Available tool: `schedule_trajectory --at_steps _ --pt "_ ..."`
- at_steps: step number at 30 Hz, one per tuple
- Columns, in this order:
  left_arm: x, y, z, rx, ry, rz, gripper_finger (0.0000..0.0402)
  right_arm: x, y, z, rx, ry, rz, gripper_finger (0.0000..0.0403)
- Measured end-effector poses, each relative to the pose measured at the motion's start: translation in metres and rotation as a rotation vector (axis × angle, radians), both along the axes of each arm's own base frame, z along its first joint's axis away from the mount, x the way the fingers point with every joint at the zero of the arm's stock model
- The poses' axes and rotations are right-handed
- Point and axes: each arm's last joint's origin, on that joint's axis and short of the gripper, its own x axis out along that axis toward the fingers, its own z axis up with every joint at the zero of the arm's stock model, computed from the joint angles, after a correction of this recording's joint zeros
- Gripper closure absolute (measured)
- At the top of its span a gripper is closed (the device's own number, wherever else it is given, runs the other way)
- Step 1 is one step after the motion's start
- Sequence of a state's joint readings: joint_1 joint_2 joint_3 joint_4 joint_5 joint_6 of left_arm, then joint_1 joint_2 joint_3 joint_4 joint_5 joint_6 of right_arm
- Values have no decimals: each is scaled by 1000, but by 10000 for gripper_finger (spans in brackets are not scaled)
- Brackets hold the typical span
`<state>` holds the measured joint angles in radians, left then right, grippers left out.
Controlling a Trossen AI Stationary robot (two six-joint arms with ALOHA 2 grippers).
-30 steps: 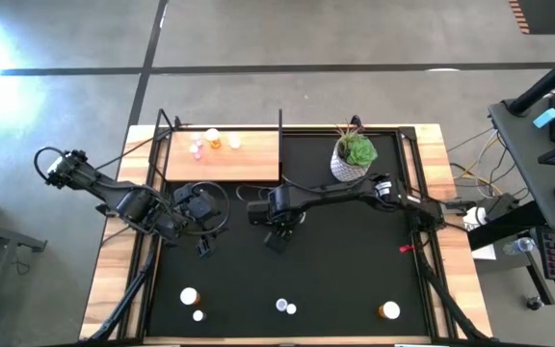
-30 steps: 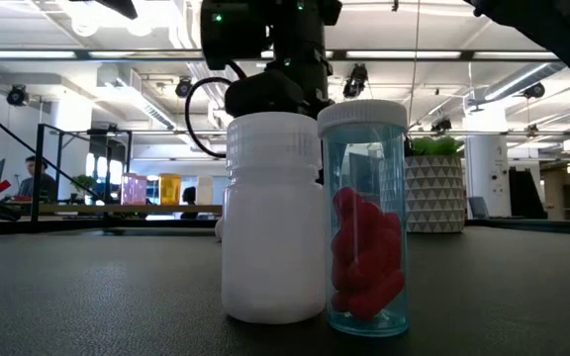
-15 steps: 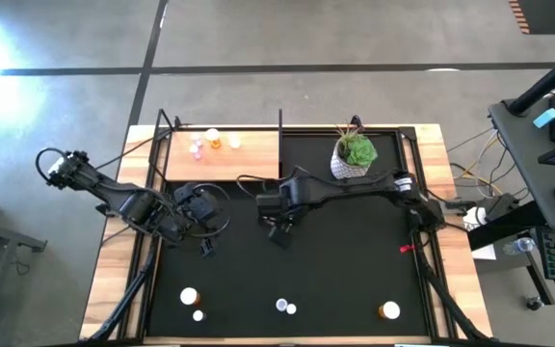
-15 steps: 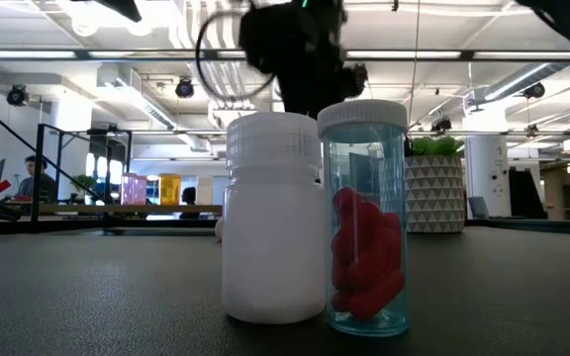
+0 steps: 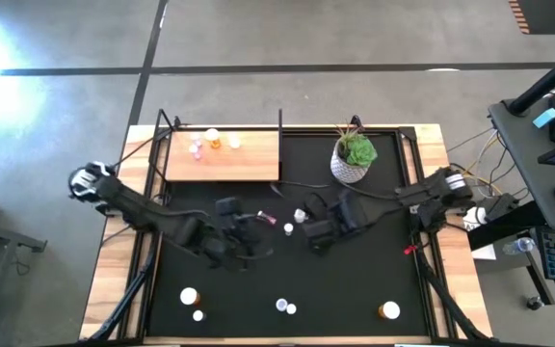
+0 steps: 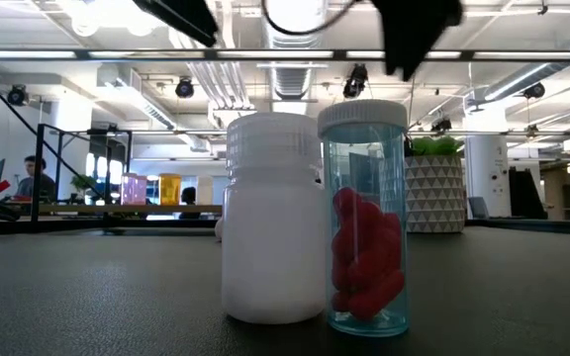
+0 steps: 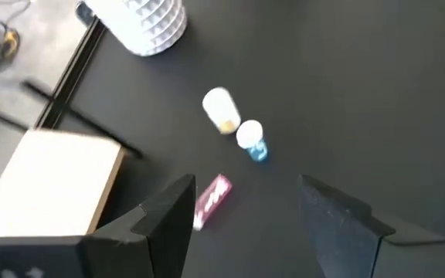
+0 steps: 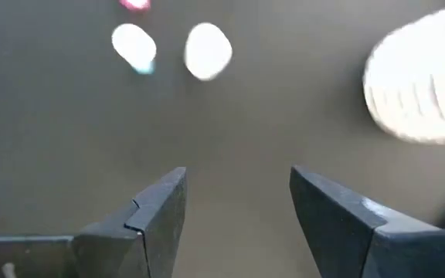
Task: Pick and place medicine bottles onto shelf by color
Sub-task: Put the center blue pill bottle on the shelf
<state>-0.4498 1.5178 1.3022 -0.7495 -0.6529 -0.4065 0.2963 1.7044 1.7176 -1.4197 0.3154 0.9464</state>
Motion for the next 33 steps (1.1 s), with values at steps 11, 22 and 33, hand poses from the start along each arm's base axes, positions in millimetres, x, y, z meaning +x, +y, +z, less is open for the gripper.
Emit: schedule_trajectory --at_steps 11,22,33 --pt "67 1 -64 -34 12 -22 191 -73 29 -36 20 27 -237 181" --pt "97 3 -111 113 -26 67 191 -101 28 -45 30 -5 -303 181" --pt "84 13 -135 19 -146 171 191 -104 26 -49 24 -3 -298 181"
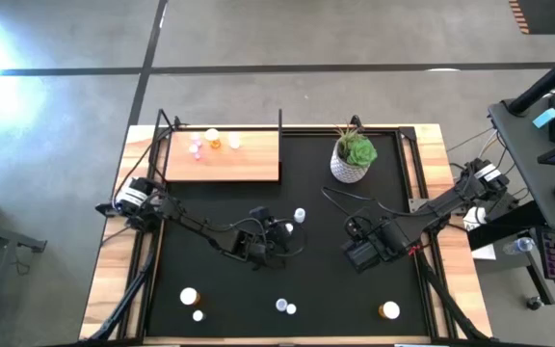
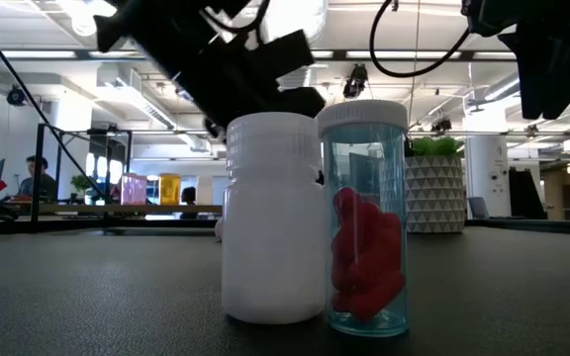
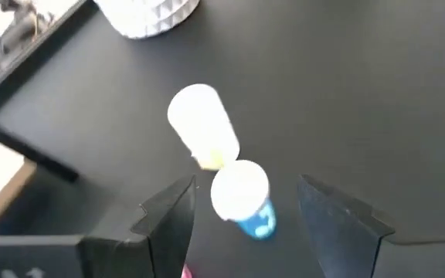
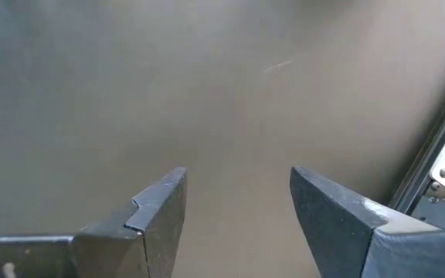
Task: Pick and place medicine bottles onto shelf by color
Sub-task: Put the center blue pill bottle on the shelf
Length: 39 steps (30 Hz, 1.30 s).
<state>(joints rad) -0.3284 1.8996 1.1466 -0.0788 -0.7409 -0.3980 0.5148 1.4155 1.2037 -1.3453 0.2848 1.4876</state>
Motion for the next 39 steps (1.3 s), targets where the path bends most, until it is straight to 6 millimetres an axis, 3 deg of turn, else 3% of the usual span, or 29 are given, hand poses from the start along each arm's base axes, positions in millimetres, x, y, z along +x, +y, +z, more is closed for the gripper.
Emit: schedule_trajectory --at_steps 7,10,18,31,39 --pt "-13 6 -10 -48 -51 18 191 0 0 -1 2 -8 -2 181" --pt "-13 5 -14 -132 -101 -41 191 1 1 -1 5 -17 -4 181" --pt "-14 15 -19 -93 -113 18 191 4 2 -2 24 -51 -4 181" --pt "-16 27 -28 -178 -142 -22 192 6 3 -2 32 -66 -4 181" --pt "-13 34 -27 -202 -151 -27 246 6 3 -2 32 -66 -4 181"
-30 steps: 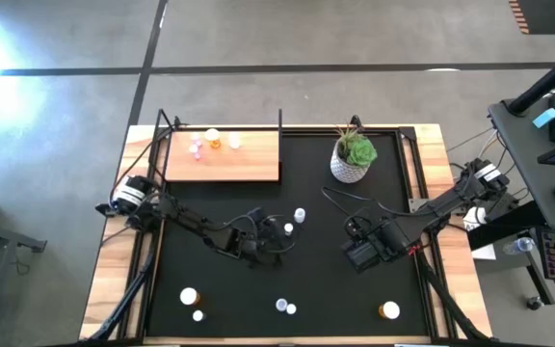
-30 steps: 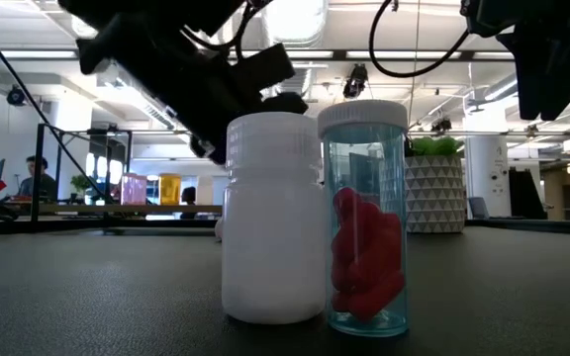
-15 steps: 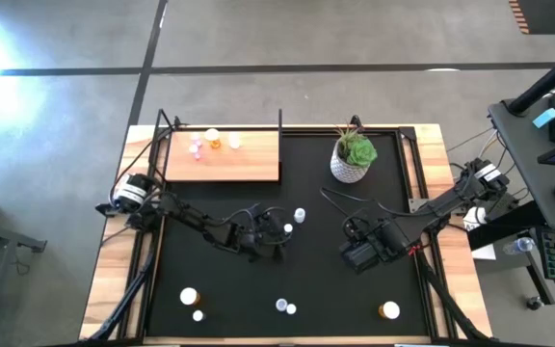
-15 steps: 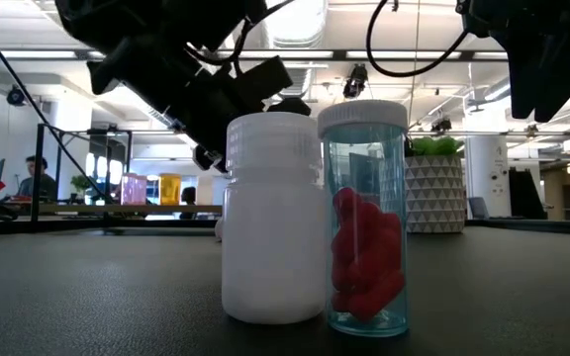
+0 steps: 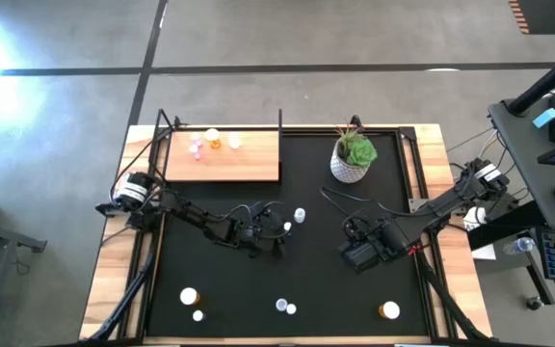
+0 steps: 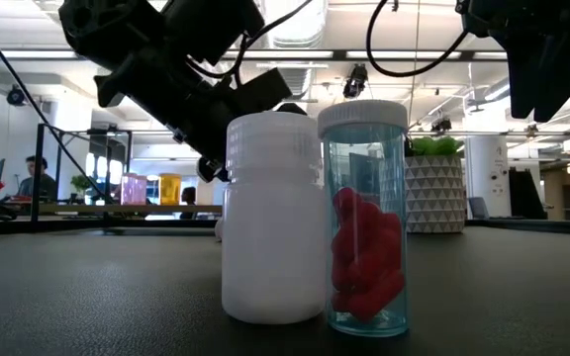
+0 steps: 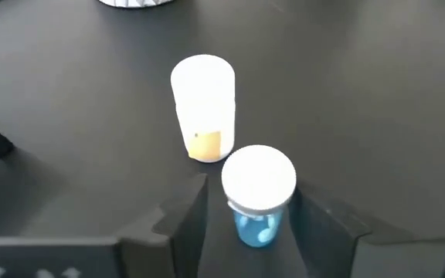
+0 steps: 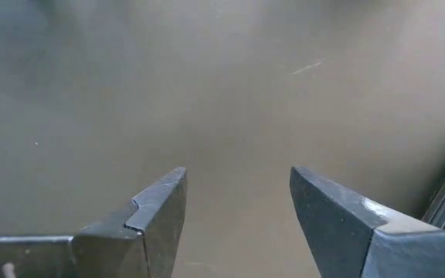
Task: Pick and place medicine bottles onto shelf by color
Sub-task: Put the center blue pill bottle on the shelf
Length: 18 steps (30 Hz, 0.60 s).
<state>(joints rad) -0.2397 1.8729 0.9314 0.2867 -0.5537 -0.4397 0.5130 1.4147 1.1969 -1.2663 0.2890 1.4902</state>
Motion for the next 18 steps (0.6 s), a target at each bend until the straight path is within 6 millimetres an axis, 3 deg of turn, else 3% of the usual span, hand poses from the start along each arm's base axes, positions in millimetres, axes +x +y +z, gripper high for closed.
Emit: schedule_trajectory --at_steps 8,18 --pt "1 1 0 -20 4 -22 312 0 0 0 -2 0 0 181" --pt "0 0 13 -54 -35 -57 317 0 0 0 -2 1 3 182"
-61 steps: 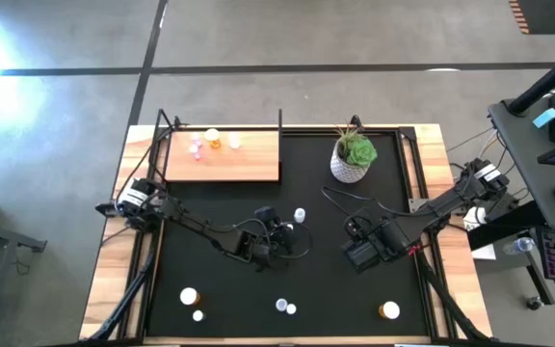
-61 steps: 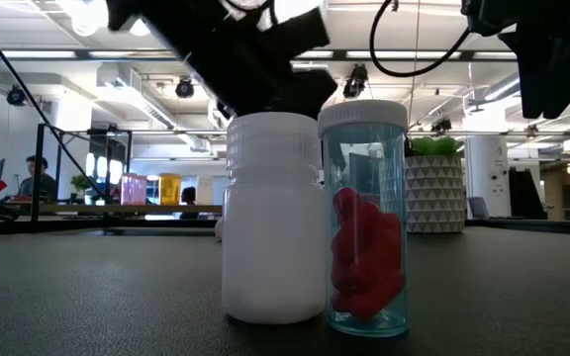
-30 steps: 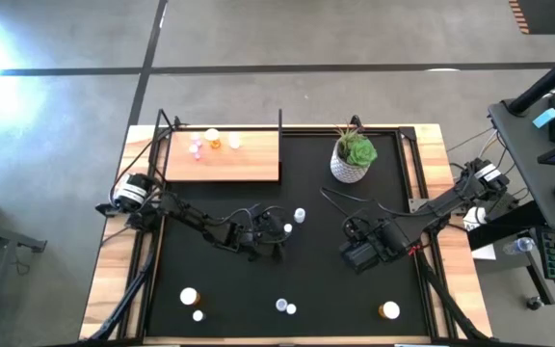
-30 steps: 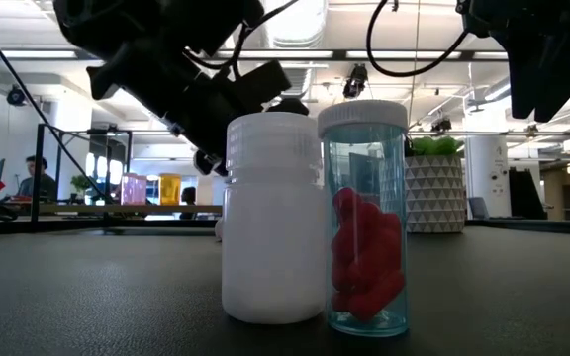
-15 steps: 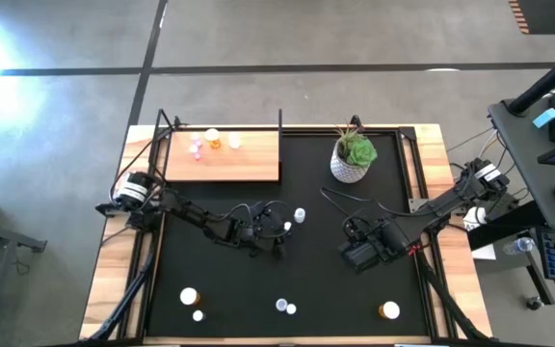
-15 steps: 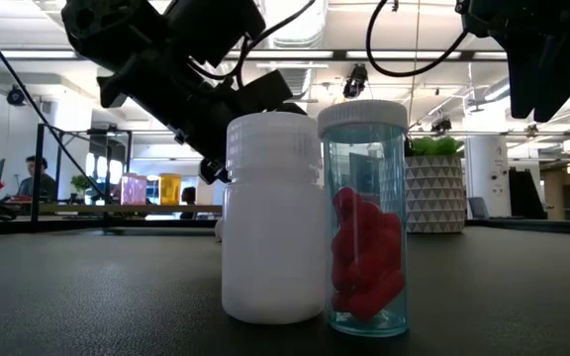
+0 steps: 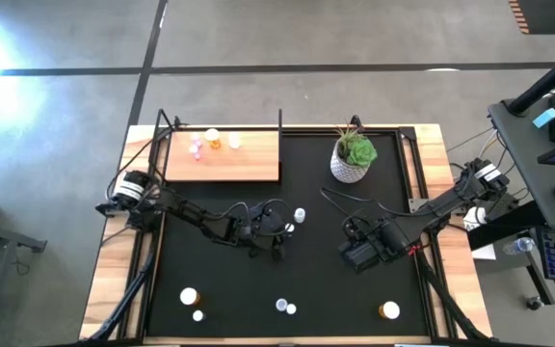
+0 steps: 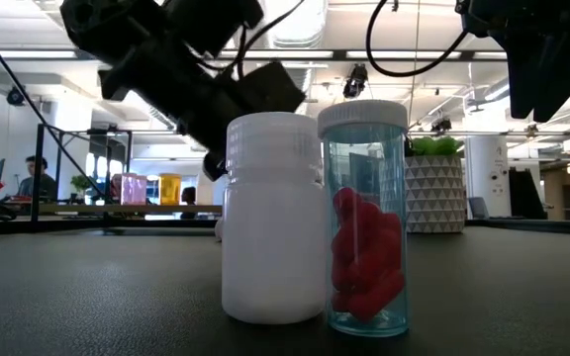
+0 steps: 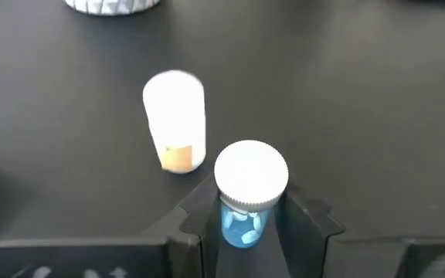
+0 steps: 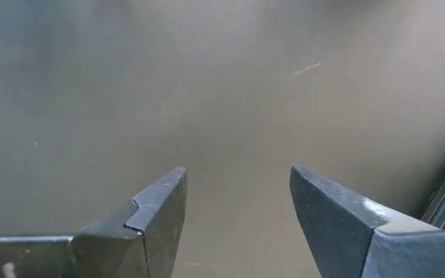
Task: Pick and place medicine bottles onto shelf by color
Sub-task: Put the center blue pill bottle on the shelf
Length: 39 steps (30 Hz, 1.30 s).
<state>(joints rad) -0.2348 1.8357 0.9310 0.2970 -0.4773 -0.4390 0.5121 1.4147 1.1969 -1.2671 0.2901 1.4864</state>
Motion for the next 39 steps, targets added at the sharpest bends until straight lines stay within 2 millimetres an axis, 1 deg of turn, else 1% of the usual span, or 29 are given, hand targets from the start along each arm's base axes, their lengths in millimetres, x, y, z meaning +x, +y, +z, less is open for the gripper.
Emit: schedule_trajectory --at_steps 3,6,9,12,18,23,26,29,32,35,39 --pt "-5 2 18 -3 -25 -1 317 0 0 0 -1 2 6 181" --pt "-15 6 37 19 -17 4 317 0 0 0 -3 5 10 181" --pt "-27 15 52 73 -2 68 317 0 0 0 -6 11 27 181" --pt "-39 29 60 106 -18 160 317 -1 -1 0 -19 15 32 181" --pt "-60 69 76 113 -63 310 317 0 -2 0 -65 -3 41 182" --pt "-74 107 75 117 -59 441 317 0 -2 0 -70 2 68 181" --pt "-76 130 75 121 -54 521 317 1 -2 1 -61 -13 50 181" --pt "-75 149 70 122 -31 584 317 2 -1 1 -52 -28 30 181" --pt "-74 164 64 123 -11 629 317 4 0 2 -42 -46 40 181" --pt "-71 173 56 124 19 655 317 5 1 2 -37 -54 63 181" --pt "-64 185 46 122 -6 685 317 7 2 2 -25 -77 67 181"
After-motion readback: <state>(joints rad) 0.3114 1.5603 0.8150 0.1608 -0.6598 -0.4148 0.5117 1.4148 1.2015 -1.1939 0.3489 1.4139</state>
